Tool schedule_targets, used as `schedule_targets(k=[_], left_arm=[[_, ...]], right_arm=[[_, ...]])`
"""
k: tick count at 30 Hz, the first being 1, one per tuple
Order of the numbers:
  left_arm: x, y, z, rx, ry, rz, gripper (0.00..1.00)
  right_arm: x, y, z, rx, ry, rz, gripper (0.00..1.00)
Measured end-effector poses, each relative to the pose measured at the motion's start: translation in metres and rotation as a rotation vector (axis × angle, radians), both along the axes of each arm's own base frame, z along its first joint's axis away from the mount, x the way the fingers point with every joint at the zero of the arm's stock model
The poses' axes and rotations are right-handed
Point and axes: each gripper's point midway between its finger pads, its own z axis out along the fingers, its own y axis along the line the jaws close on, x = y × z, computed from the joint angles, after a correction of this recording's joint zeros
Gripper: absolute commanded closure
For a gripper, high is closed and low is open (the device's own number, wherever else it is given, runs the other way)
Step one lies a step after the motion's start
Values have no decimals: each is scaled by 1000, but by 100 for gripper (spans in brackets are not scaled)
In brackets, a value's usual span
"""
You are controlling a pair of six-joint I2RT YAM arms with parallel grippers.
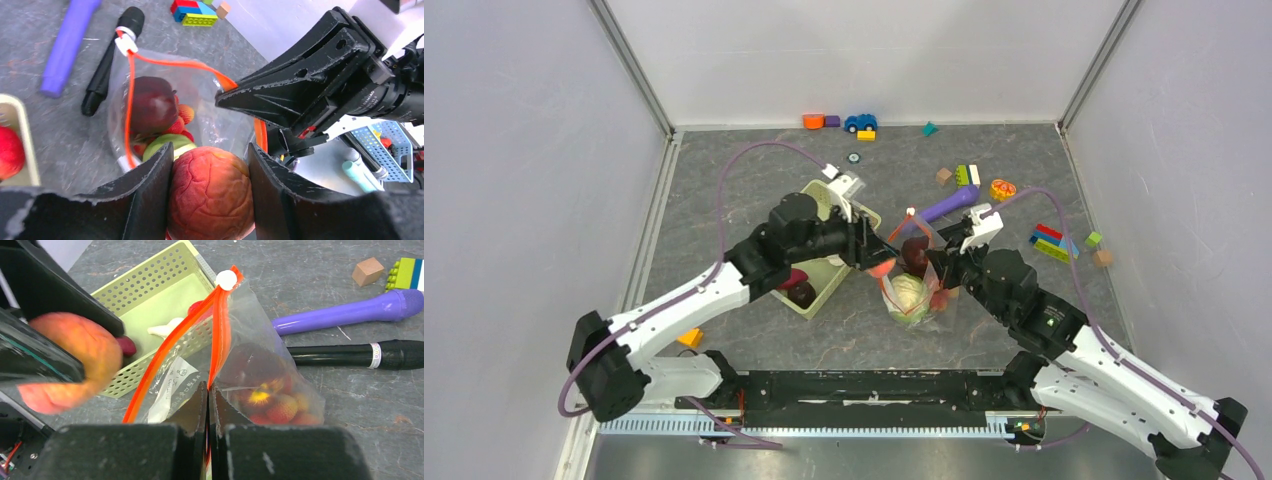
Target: Place the food in the zip-top bag and seal the zipper
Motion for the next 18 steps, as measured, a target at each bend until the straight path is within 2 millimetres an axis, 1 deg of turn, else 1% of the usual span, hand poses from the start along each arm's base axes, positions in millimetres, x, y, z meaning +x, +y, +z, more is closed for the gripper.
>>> schedule_targets(k=[2, 4, 6, 10, 13, 15, 16, 17, 18], left_arm=[[-6, -19, -1, -10, -13, -34, 87], [-4, -32, -7, -7, -20, -30, 87], [-1, -41, -15, 4, -22, -13, 87], [4, -58, -32, 38, -26, 30, 77], [7, -65, -40, 58, -30, 58, 61], [8, -68, -41, 63, -35, 73, 48], [8, -69, -40, 63, -38, 76, 34], [8, -69, -40, 63, -40, 78, 2], [9, -70, -39, 63, -43, 82, 1]], right_arm=[[-2, 1, 2, 15, 0, 6, 100], [-3, 1, 4, 30, 1, 12, 100], [-5, 2, 6, 45, 3, 13, 100], [-7, 2, 5, 61, 8, 16, 100], [-6, 1, 5, 64, 7, 12, 100], [-5, 0, 4, 63, 8, 4, 100], [-5, -1, 4, 63, 7, 1, 100], [-4, -2, 4, 61, 5, -4, 100], [-4, -3, 4, 60, 4, -9, 100]])
